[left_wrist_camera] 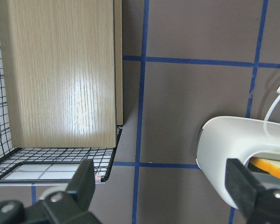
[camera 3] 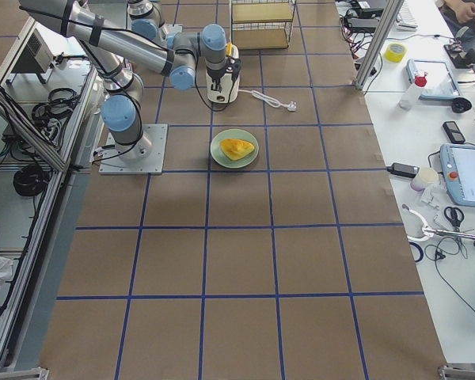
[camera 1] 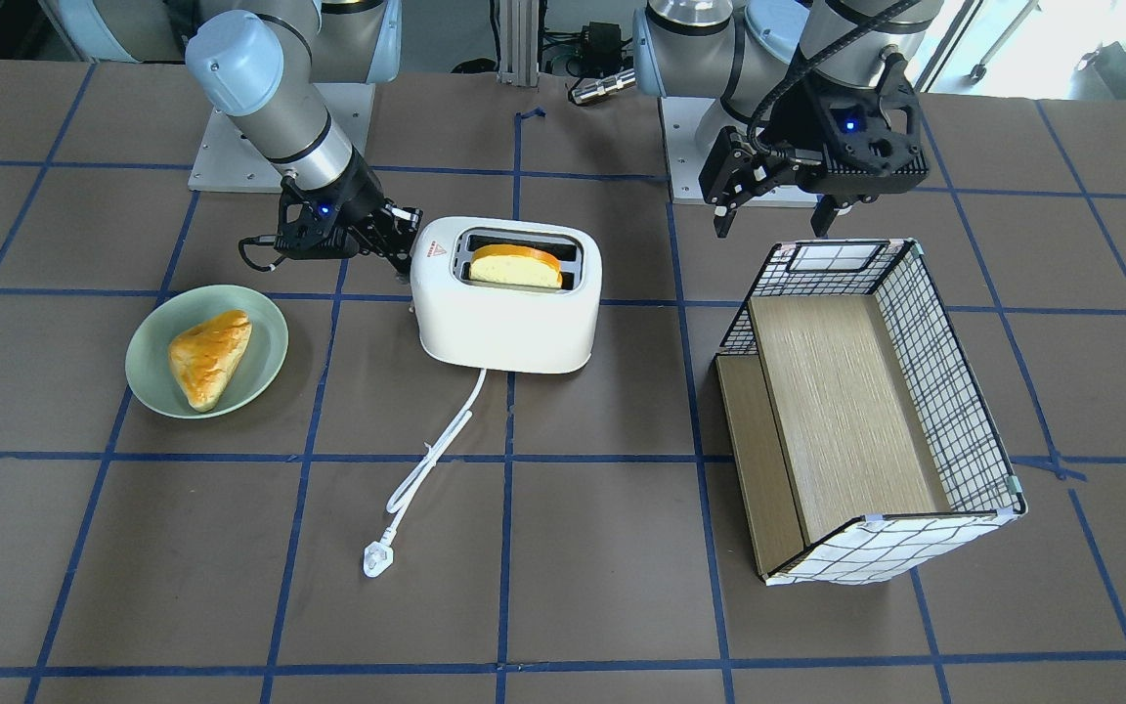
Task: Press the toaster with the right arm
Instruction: 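Hold the lever down with the right gripper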
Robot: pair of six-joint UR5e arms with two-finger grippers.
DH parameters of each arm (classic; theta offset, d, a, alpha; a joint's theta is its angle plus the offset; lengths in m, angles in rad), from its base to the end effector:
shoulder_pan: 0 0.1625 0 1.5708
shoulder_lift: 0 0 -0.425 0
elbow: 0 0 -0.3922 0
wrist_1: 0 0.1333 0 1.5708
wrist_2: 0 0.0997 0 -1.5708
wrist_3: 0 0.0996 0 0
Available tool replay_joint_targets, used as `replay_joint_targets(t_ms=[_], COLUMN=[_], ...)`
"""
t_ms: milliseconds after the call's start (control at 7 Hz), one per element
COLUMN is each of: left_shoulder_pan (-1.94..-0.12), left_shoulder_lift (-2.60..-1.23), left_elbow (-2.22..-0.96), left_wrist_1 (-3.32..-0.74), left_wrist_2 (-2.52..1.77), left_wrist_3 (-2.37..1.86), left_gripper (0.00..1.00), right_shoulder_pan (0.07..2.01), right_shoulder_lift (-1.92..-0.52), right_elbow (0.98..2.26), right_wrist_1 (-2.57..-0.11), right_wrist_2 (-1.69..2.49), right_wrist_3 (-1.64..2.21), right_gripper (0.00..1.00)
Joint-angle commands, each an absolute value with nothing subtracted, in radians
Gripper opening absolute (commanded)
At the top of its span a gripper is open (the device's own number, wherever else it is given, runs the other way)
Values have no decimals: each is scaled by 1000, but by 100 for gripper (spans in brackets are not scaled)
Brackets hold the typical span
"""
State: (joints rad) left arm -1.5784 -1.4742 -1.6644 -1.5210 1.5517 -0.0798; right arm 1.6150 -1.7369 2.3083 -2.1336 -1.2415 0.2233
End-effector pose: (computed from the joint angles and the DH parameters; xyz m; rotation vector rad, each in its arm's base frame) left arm -0.1387 -0.4550 0.4925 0.1118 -3.1172 0.0810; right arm 0.1812 -0.3508 0.2744 0.2538 2.8040 0.0744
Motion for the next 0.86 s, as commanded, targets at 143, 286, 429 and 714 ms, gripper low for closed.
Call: replay_joint_targets(t_ms=[143,286,429,714], left_shoulder_pan=[-1578,-1578,-1578,-1578], left_shoulder_lift=[-1474,-1474,-1474,-1474], left_elbow=[-1664,-1664,-1664,-1664], left_wrist_1=[-1520,-1520,-1522,-1522], left_wrist_2=[1552,1551,1552,1551], left_wrist_3=[-80,-80,-80,-80], left_gripper=[100,100,100,100], right_shoulder_pan=[1606,1591,1582,1582], right_shoulder_lift=[-1718,-1703,-1691,-1690], right_elbow=[2307,2307,2309,2306], right_wrist_1=[-2144,-2145,-2146,-2151], right_wrist_2=[-1267,-1278,-1279,-1279], right_wrist_3=[229,229,229,232], right_gripper=[0,0,0,0])
